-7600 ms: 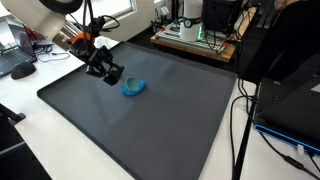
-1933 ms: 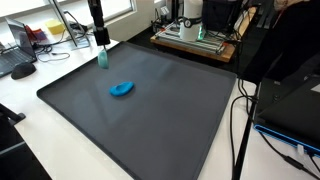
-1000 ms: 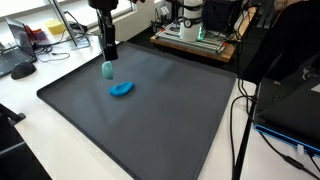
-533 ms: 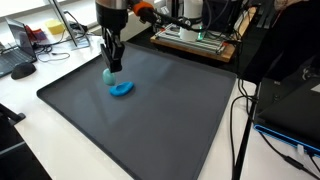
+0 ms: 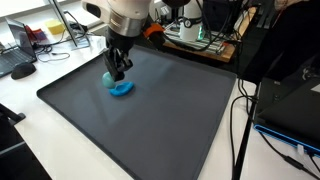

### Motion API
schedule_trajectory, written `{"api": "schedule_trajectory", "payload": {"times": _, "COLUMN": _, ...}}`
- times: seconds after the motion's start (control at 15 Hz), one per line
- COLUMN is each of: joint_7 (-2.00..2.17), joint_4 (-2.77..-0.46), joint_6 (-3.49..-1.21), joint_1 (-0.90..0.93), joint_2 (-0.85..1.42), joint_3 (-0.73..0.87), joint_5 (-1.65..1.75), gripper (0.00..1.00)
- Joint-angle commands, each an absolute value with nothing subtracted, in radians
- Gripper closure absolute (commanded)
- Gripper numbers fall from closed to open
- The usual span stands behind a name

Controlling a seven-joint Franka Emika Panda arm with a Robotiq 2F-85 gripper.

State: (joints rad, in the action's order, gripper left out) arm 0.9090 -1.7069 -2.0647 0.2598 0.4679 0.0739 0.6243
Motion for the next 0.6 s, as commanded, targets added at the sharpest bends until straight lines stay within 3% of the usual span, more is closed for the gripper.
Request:
{"api": "schedule_trajectory", "payload": {"times": 0.0, "joint_7": 0.941, "joint_4": -1.627, "joint_6": -1.987, "joint_1": 0.295, "joint_2": 0.54, "joint_3": 0.078, "joint_5": 0.699, "gripper": 0.78}}
{"api": "schedule_trajectory", "payload": {"times": 0.53, "joint_7": 0.947, "joint_4": -1.545, "joint_6": -1.903, "joint_1": 0.331, "joint_2": 0.652, "joint_3": 0.074, "joint_5": 0.781, "gripper": 0.78}}
